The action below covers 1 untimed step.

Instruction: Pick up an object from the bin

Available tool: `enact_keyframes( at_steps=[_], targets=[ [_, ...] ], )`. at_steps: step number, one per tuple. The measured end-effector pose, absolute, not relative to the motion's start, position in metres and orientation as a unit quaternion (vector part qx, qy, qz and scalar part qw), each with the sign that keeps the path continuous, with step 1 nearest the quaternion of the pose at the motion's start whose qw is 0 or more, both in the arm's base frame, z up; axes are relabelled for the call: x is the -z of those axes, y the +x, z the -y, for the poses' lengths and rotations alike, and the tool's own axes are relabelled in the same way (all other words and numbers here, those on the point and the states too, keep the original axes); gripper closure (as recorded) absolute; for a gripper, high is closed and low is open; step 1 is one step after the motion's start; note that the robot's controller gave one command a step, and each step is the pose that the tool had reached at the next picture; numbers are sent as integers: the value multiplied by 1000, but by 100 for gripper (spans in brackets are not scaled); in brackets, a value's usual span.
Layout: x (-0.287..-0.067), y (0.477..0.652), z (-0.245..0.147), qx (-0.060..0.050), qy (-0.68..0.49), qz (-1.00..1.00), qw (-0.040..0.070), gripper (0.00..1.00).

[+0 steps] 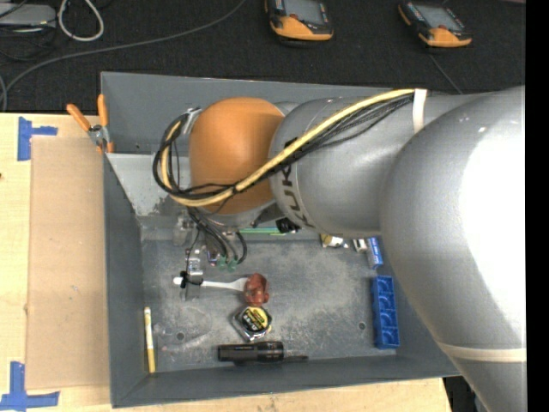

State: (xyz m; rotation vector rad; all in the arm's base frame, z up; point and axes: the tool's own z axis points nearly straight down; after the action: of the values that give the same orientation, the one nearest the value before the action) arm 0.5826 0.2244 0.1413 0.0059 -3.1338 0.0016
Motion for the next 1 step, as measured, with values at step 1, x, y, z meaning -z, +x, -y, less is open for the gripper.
enact_keyframes(
  at_steps=[1],
  targets=[
    [-146, 584, -223, 0, -1, 1000, 1, 0]
  ],
)
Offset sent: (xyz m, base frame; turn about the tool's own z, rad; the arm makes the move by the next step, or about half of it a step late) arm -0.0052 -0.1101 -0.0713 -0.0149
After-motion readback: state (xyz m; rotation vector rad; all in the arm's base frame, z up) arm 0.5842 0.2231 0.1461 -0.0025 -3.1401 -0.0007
